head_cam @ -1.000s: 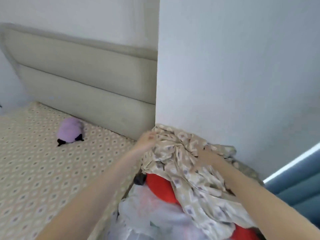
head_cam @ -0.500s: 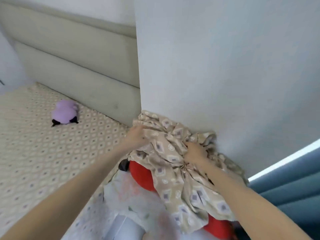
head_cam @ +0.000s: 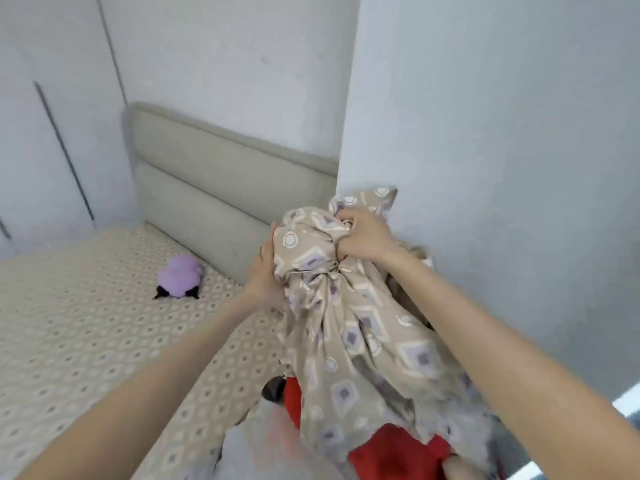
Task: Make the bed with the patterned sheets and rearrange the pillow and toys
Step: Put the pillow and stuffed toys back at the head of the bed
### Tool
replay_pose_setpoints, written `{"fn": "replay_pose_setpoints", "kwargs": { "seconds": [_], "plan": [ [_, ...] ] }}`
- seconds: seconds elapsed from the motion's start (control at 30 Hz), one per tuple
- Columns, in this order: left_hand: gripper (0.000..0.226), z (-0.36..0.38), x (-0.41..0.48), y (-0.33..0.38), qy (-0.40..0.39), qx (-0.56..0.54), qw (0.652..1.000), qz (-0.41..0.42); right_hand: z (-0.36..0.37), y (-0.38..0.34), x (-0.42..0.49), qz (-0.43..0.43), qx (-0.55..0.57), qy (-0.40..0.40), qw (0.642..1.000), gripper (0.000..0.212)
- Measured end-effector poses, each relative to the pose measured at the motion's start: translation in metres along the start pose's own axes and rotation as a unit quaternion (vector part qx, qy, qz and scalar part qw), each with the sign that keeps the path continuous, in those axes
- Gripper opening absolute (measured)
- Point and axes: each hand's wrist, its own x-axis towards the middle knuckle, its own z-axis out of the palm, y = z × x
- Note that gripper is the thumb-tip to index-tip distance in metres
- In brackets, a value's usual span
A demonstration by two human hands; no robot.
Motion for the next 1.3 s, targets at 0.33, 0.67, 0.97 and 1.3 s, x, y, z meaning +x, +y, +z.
{"fn": "replay_pose_setpoints", "kwargs": {
  "seconds": [0.33, 0.67, 0.97, 1.3],
  "plan": [
    [0.104, -0.218, -0.086, -0.036, 0.202, -0.159, 0.960, -0.115, 0.067, -0.238, -0.003, -0.312, 0.031, 0.021, 0.949, 0.028],
    [0.047, -0.427, -0.242, -0.085, 0.369, -0.272, 0.869, -0.188, 0.182, -0.493, -0.053, -0.505, 0.031, 0.057, 0.861, 0.033],
    [0.032, -0.588, -0.389, -0.122, 0.539, -0.216, 0.789, -0.202, 0.282, -0.690, -0.127, -0.659, 0.163, 0.090, 0.729, 0.047],
    [0.075, -0.690, -0.510, -0.195, 0.572, -0.068, 0.747, -0.332, 0.463, -0.812, -0.160, -0.606, 0.016, -0.086, 0.790, 0.070]
  ]
}}
